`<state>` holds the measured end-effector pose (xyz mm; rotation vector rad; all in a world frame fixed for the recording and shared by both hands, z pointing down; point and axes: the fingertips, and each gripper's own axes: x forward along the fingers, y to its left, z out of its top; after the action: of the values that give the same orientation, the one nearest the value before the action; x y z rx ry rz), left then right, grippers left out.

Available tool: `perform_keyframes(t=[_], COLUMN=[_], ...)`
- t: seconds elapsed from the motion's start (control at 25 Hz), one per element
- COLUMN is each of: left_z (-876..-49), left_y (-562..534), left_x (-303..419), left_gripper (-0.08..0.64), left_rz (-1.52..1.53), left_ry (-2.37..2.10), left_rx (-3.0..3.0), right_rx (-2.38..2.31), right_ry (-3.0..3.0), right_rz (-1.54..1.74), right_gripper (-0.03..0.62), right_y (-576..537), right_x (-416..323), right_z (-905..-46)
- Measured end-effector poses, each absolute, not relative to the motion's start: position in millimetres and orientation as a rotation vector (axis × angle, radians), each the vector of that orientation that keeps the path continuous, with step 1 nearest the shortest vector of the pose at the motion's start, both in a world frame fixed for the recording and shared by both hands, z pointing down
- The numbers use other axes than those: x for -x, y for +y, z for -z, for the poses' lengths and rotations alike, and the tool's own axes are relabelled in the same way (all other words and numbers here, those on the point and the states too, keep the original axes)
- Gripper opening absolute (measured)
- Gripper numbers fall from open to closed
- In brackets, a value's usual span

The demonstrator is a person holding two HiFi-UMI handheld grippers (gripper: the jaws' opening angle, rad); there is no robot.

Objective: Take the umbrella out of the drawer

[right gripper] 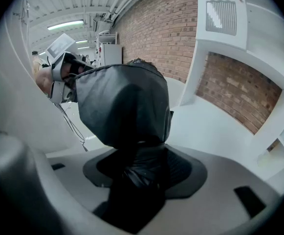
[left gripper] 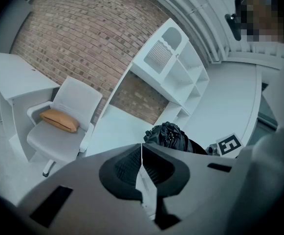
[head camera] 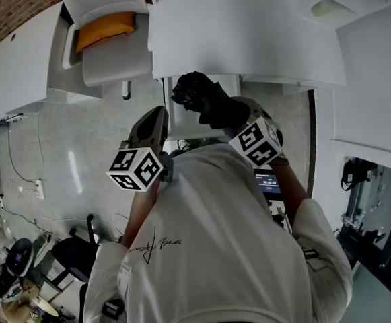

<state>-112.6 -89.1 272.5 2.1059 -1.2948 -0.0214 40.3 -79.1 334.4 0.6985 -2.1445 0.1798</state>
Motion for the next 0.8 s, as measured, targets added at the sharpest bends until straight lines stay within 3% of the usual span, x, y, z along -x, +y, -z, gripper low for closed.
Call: perform_keyframes(t=[0.8], left_z=[-255.4], left_y=[-83.5], left_x=[98.6], left_gripper=[0.017], left_rz=[0.035], left_ry=[-1.313], left_rx=[-2.138], right_rx=[-0.95], right_ry=[-2.254], right_rz=[-0.295], right_gripper=[0.244], right_y=[-87.6], right_x=[-72.6], right_z=[-299.7])
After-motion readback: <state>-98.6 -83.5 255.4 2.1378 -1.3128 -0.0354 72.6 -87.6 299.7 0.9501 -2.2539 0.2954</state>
